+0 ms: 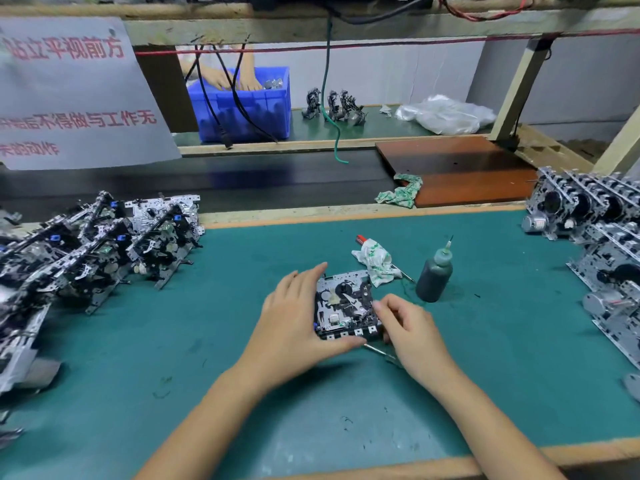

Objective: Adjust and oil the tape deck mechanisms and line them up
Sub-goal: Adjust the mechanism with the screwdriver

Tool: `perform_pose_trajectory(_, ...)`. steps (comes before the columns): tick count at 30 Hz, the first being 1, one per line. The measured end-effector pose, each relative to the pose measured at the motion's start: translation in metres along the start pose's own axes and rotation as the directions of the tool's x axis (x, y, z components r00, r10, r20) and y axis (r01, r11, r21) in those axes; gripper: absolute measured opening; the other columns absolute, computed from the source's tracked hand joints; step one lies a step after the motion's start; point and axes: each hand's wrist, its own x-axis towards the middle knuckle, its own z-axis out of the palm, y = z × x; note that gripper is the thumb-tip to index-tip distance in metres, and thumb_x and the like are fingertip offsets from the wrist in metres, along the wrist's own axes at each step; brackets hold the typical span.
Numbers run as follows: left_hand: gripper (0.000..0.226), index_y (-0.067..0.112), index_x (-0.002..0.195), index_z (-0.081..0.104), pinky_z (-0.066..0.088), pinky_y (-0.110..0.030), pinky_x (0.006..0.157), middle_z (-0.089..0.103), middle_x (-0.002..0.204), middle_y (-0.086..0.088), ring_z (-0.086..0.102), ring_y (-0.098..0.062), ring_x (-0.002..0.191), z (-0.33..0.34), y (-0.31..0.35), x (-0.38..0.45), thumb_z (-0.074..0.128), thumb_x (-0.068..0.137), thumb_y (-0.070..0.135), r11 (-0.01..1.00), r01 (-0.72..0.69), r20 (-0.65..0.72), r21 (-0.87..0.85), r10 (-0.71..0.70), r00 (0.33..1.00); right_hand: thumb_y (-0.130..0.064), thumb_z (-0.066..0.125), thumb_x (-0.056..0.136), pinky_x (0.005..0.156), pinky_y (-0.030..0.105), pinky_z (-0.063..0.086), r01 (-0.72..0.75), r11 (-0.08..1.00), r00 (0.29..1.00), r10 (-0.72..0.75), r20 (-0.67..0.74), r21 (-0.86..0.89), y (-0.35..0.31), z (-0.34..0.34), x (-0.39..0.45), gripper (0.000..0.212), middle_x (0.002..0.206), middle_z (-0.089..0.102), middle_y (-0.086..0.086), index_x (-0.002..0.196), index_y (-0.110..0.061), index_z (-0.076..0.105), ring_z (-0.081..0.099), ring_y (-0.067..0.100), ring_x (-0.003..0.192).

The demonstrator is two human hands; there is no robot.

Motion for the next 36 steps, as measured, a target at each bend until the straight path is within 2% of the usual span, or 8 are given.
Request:
perform_pose_trajectory(5,0.099,0.022,0.144,0.03,0.027,-0.025,0.108,0.038,0.131,0.016,0.028,-0.006,0.128,0.009,-0.011,0.003,0.073,0.065,0.063,0.99,-0.012,-0.045,-0.139,0.006,0.999,-0.05,0.047,0.09,0.067,0.03,0.036,0.076,0.941,0.996,-0.084,-0.011,-0.33,-0.004,-0.016,-0.017,0.013,0.077,0.054,-0.017,0.092,-0.038,0.046,0.048,0.005,0.076)
perform_pose_trajectory(9,0.093,0.025,0.142,0.032,0.024,-0.019,0.107,0.032,0.124,0.03,0.026,-0.003,0.128,0.011,-0.013,0.0,0.065,0.064,0.064,0.981,-0.049,-0.051,-0.186,0.04,0.998,-0.069,0.051,0.074,0.081,0.021,0.028,0.179,0.829,0.979,-0.097,0.178,-0.53,0.003,-0.028,-0.04,0.059,0.096,0.039,-0.023,0.124,-0.044,0.032,0.038,0.001,0.094)
perform_pose_trajectory(11,0.086,0.03,0.139,0.031,0.02,-0.015,0.108,0.025,0.127,0.039,0.023,-0.005,0.132,0.014,-0.013,-0.003,0.069,0.066,0.055,0.972,-0.096,-0.082,-0.213,0.08,0.993,-0.055,0.063,0.078,0.08,0.022,0.029,0.119,0.83,0.991,-0.062,0.123,-0.545,0.011,-0.034,-0.043,0.053,0.094,0.042,-0.02,0.124,-0.037,0.042,0.04,0.004,0.092)
perform_pose_trajectory(14,0.077,0.037,0.135,0.029,0.02,-0.013,0.109,0.024,0.132,0.038,0.023,-0.004,0.135,0.016,-0.013,-0.009,0.065,0.069,0.051,0.957,-0.14,-0.132,-0.252,0.109,0.985,-0.023,0.072,0.082,0.07,0.028,0.033,0.024,0.856,0.996,-0.065,-0.061,-0.516,0.02,-0.05,-0.039,0.015,0.078,0.049,-0.016,0.093,-0.027,0.063,0.044,0.011,0.079)
perform_pose_trajectory(18,0.071,0.035,0.135,0.035,0.027,-0.023,0.109,0.034,0.127,0.031,0.027,-0.005,0.134,0.017,-0.012,-0.011,0.064,0.071,0.048,0.965,-0.173,-0.154,-0.198,0.144,0.978,-0.011,0.072,0.081,0.065,0.032,0.039,-0.07,0.825,0.985,-0.033,-0.171,-0.562,0.025,-0.06,-0.03,0.011,0.077,0.056,-0.007,0.089,-0.017,0.067,0.051,0.021,0.08)
perform_pose_trajectory(26,0.077,0.01,0.125,0.053,0.035,-0.03,0.095,0.039,0.123,0.01,0.044,-0.019,0.114,0.016,-0.005,-0.009,0.074,0.058,0.041,0.964,-0.227,-0.32,0.138,0.26,0.911,-0.011,0.063,0.087,0.074,0.029,0.036,0.303,0.777,0.901,-0.422,-0.099,-0.552,-0.047,-0.02,0.025,0.013,0.093,0.063,0.005,0.099,-0.008,0.065,0.056,0.026,0.091)
perform_pose_trajectory(32,0.068,0.009,0.119,0.059,0.039,-0.034,0.093,0.062,0.121,-0.003,0.054,-0.027,0.111,0.012,-0.013,-0.013,0.073,0.062,0.043,0.971,-0.149,-0.336,0.186,0.205,0.919,-0.002,0.053,0.087,0.07,0.031,0.035,-0.012,0.628,0.994,-0.079,-0.079,-0.778,-0.074,0.005,0.142,0.024,0.113,0.063,0.009,0.108,-0.01,0.062,0.056,0.029,0.108)
perform_pose_trajectory(36,0.064,0.008,0.116,0.061,0.037,-0.035,0.095,0.061,0.125,-0.004,0.054,-0.03,0.113,0.011,-0.014,-0.015,0.068,0.064,0.043,0.969,-0.149,-0.286,0.198,0.203,0.937,-0.015,0.053,0.092,0.074,0.028,0.036,-0.2,0.573,0.976,0.186,-0.111,-0.795,-0.047,0.015,0.167,0.02,0.117,0.062,0.005,0.109,-0.013,0.063,0.057,0.024,0.106)
